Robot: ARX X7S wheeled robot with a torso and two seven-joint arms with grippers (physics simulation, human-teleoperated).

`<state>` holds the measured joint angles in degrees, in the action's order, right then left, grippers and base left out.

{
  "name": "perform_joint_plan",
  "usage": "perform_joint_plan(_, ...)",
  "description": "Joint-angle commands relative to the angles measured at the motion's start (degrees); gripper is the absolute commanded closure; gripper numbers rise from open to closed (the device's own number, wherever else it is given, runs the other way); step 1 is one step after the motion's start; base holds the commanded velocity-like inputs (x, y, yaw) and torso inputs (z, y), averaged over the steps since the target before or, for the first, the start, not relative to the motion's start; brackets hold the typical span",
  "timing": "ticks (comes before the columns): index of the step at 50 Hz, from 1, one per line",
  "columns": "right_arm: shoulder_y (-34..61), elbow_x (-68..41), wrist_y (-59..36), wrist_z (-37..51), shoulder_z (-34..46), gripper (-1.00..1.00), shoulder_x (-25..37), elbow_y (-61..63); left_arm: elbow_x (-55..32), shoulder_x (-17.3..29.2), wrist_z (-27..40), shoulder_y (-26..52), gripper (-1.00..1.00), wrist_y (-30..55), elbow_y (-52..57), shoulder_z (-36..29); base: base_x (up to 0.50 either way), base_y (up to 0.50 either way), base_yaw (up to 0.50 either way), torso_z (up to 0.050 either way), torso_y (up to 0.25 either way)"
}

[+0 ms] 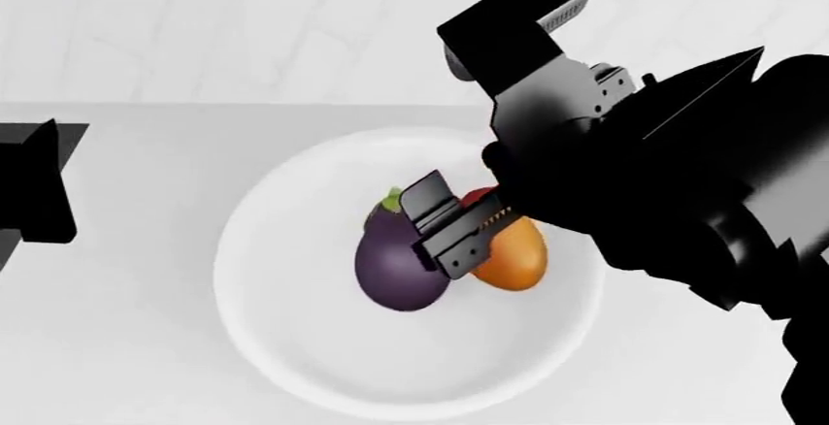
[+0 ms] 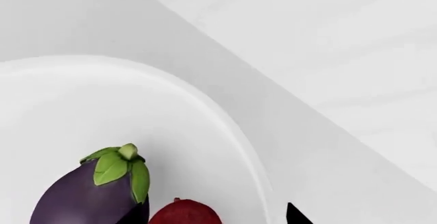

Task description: Pick the eggplants and mangos from the sink and place them in one bowl. Place the bell pepper in the other bowl. Then turn off the sink faucet.

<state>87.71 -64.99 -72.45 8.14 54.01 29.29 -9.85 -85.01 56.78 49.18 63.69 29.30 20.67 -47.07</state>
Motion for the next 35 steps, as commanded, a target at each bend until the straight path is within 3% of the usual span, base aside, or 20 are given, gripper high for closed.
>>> perform_joint_plan(1,-0.9,-4.6,-0.3,6.1,-6.5,-1.00,3.9,6.7,-1.5,-0.7,-0.6,0.7,-1.00,0.6,0.0,1.2,0.00,0.00,0.00,0.000,0.000)
perform_joint_plan(14,-23.2,-19.2,16.6,25.8,-28.3,-1.00,23.7,35.0,-0.4,-1.8,-0.3,1.1,-1.00,0.7,-0.9,1.1,0.00,0.00,0.00,0.000,0.000)
perform_joint_plan(20,-36.0,-22.2,26.2,28.9,-36.4,-1.00,31.2,42.9,1.9,-1.5,-0.6,0.0,-1.00,-1.0,0.7,1.2,0.00,0.00,0.00,0.000,0.000)
perform_joint_plan(24,-43.8,-19.1,30.9,28.3,-39.2,-1.00,34.1,47.2,2.3,-0.7,-0.2,-0.2,-1.00,-1.7,2.1,1.8,0.00,0.00,0.00,0.000,0.000)
perform_joint_plan(35,-46.1,-18.3,30.9,29.2,-39.4,-1.00,36.0,49.0,1.6,1.2,0.7,-0.8,-1.00,-2.6,3.8,2.8,0.00,0.00,0.00,0.000,0.000)
